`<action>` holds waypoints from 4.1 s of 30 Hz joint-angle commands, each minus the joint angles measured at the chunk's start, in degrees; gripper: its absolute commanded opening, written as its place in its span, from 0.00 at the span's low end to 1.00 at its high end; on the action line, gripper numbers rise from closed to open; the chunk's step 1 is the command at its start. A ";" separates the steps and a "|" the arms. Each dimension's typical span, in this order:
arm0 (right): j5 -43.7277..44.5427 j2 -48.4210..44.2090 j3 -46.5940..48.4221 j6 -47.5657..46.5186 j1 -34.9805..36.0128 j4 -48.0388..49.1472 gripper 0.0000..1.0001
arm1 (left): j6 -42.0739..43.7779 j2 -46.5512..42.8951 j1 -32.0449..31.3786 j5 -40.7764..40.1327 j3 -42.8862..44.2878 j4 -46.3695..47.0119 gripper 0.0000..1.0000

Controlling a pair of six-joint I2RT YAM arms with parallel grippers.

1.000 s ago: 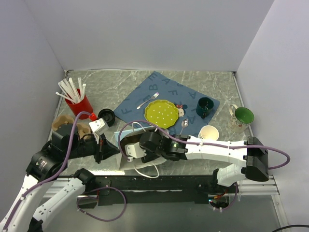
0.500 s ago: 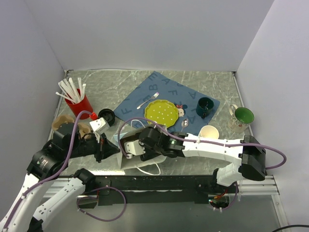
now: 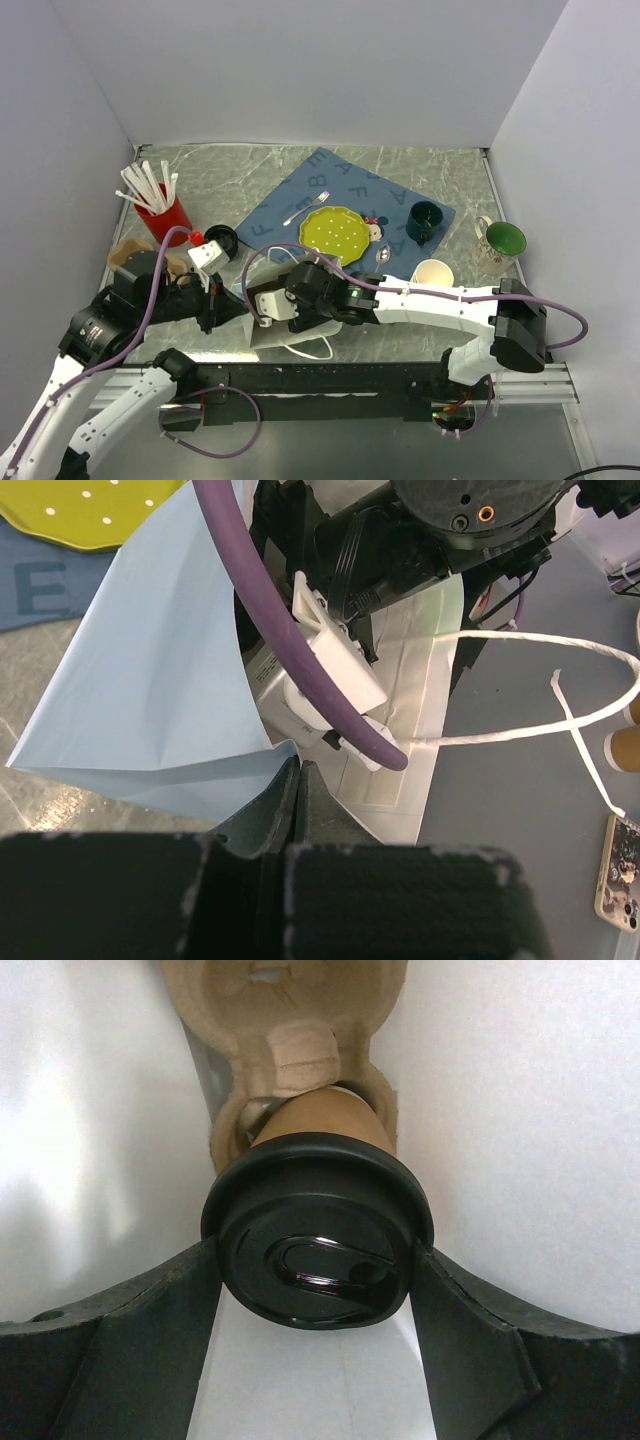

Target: Pack the takeout coffee

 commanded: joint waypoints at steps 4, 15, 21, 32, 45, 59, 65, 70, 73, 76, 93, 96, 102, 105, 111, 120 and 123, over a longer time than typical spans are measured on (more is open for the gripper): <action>-2.16 0.92 0.47 3.59 -0.39 -0.95 0.75 | -0.34 1.08 0.00 0.38 1.16 3.51 0.01; -1.45 -0.13 4.08 4.82 -0.65 -2.44 0.96 | -0.96 0.73 0.00 -1.47 0.81 4.04 0.01; -0.14 -0.31 4.60 4.91 -0.74 -3.76 0.96 | -1.22 0.73 0.00 -2.08 0.81 4.04 0.01; 2.59 -0.57 6.71 6.76 -1.00 -6.05 1.00 | -1.66 0.47 0.00 -2.96 0.55 3.51 0.01; 4.87 -0.84 8.91 8.60 -1.71 -6.05 1.00 | -1.66 1.08 0.00 -3.14 0.90 3.43 0.01; 5.49 -1.72 10.93 9.66 -2.85 -6.40 1.00 | -1.75 1.69 0.00 -3.40 1.17 3.25 0.01; 4.87 -1.89 12.34 9.48 -3.90 -6.66 1.00 | -1.75 1.69 0.00 -2.96 1.08 3.16 0.01; 4.26 -2.07 12.86 9.48 -4.17 -6.66 1.00 | -1.66 1.96 0.00 -3.05 1.25 3.42 0.01; 3.82 -2.24 13.30 9.40 -4.43 -6.49 0.99 | -1.66 2.05 0.00 -3.14 1.34 3.42 0.01; 2.86 -2.33 13.83 9.31 -4.78 -6.40 0.99 | -1.66 2.14 0.00 -3.14 1.25 3.34 0.01; -7.96 -3.99 11.74 10.10 -5.13 -11.16 0.90 | -0.52 2.48 0.00 -3.23 0.99 7.82 0.01; -7.96 -4.97 10.15 9.49 -4.70 -10.27 0.87 | 0.53 2.75 0.00 -3.23 1.43 8.70 0.01; -7.08 -5.49 8.30 9.13 -3.73 -10.27 0.86 | 1.24 0.82 0.00 -3.23 1.08 9.66 0.01; -6.99 -5.85 6.81 8.69 -3.38 -9.30 0.89 | 2.20 0.64 0.00 -3.14 1.08 10.02 0.01; -7.69 -5.94 4.69 7.11 -2.76 -8.42 0.92 | 6.86 0.38 0.00 -3.84 1.17 9.84 0.01; -7.34 -3.74 4.87 4.65 -2.58 -7.72 0.95 | 7.65 0.64 0.00 -2.00 0.81 10.10 0.01; -8.92 -2.77 5.83 4.39 -2.58 -8.50 0.95 | 8.01 0.90 0.00 -1.56 1.08 9.75 0.01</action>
